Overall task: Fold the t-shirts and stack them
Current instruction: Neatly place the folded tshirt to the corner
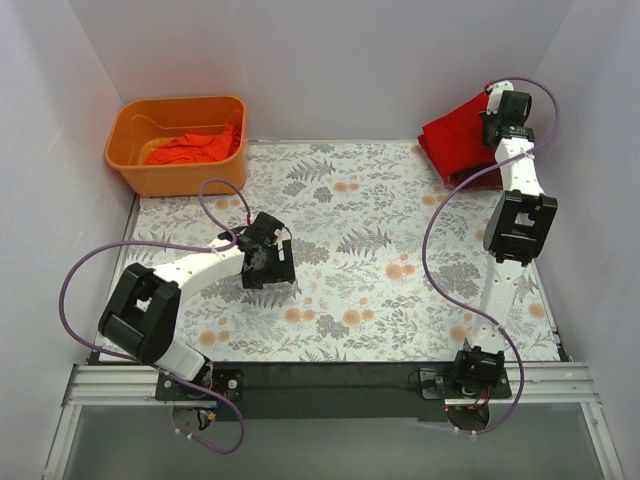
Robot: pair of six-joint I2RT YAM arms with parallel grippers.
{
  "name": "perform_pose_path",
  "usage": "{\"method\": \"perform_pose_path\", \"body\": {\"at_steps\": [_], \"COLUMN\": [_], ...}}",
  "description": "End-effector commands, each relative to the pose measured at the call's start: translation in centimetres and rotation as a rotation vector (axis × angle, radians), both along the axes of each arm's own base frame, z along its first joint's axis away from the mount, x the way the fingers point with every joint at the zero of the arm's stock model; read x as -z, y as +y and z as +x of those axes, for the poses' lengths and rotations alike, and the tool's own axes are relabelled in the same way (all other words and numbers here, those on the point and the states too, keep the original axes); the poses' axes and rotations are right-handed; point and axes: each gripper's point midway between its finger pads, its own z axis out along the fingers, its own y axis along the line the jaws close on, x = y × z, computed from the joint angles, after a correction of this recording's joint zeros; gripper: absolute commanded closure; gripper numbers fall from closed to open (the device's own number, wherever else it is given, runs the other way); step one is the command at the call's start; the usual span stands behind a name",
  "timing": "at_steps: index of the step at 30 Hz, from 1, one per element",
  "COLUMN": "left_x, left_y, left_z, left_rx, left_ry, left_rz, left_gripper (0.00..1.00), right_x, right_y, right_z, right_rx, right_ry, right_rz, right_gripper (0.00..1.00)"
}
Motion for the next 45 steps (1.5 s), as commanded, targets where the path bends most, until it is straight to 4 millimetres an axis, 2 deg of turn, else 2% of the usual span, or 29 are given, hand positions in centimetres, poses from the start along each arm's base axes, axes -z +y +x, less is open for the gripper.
{"method": "perform_pose_path", "body": {"at_steps": [1,5,8,19,23,25,27,28,32,34,35,36,37,39,40,41,42,43,44,45], "left_x": [-0.7,-0.6,-0.4,0.0,0.2,0.1,0.0,-0.1,-0.2,-0.3,-0.3,-0.3,-0.3,-0.4,-0.5,-0.5,-0.7,-0.8,-0.8,-0.9], "left_y": [-0.5,-0.5,-0.4,-0.4,-0.5,-0.5,-0.5,-0.5,-0.6,-0.6,-0.6,-0.5,-0.5,-0.5,-0.5,-0.5,-0.6,-0.7,-0.6,-0.6], "left_z": [0.5,0.4,0.2,-0.1,-0.2,-0.3,-0.3,-0.3,-0.5,-0.5,-0.6,-0.6,-0.7,-0.6,-0.6,-0.6,-0.7,-0.6,-0.7,-0.7], "left_rx": [-0.004,-0.003,-0.006,-0.008,-0.006,-0.006,-0.007,-0.009,-0.012,-0.014,-0.016,-0.016,-0.016,-0.018,-0.02,-0.02,-0.018,-0.02,-0.021,-0.02], "left_ry": [-0.005,0.003,0.01,0.024,0.03,0.028,0.022,0.019,0.019,0.015,0.012,0.01,0.01,0.005,0.002,0.003,-0.003,-0.008,-0.008,-0.011], "left_rz": [-0.014,-0.013,-0.009,-0.01,-0.016,-0.018,-0.024,-0.025,-0.039,-0.044,-0.046,-0.046,-0.046,-0.05,-0.053,-0.054,-0.062,-0.066,-0.066,-0.07], "left_gripper": [0.21,0.21,0.21,0.21,0.21,0.21,0.2,0.2,0.2,0.2,0.2,0.2,0.2,0.2,0.2,0.2,0.2,0.2,0.2,0.2], "right_x": [-1.0,0.6,0.7,-0.5,-1.7,-2.5,-3.6,-3.7,-5.1,-6.5,-6.3,-7.5,-7.7,-7.7,-7.6,-7.4,-6.1,-5.5,-4.8,-3.4], "right_y": [-2.3,-4.3,-5.6,-7.5,-7.9,-8.4,-8.6,-8.3,-7.4,-6.2,-5.4,-3.7,-2.5,2.1,3.5,4.9,7.4,8.4,8.5,11.1], "right_z": [0.8,-0.5,-1.4,-2.1,-2.8,-3.4,-3.7,-3.7,-4.0,-4.1,-4.2,-4.2,-4.2,-4.1,-4.1,-4.1,-4.3,-4.3,-4.4,-4.3], "right_rx": [0.055,0.142,0.192,0.246,0.287,0.32,0.33,0.31,0.296,0.272,0.246,0.206,0.161,0.01,-0.024,-0.068,-0.131,-0.153,-0.151,-0.195], "right_ry": [-0.075,-0.04,-0.036,-0.051,-0.07,-0.082,-0.095,-0.095,-0.116,-0.137,-0.126,-0.144,-0.144,-0.136,-0.132,-0.123,-0.09,-0.075,-0.058,-0.033], "right_rz": [-0.028,-0.035,-0.03,-0.092,-0.103,-0.118,-0.134,-0.13,-0.129,-0.133,-0.136,-0.135,-0.127,-0.125,-0.136,-0.152,-0.18,-0.191,-0.204,-0.216], "right_gripper": [0.99,0.99,0.99,0.93,0.83,0.82,0.75,0.63,0.52,0.42,0.39,0.36,0.33,0.29,0.27,0.27,0.27,0.26,0.26,0.26]}}
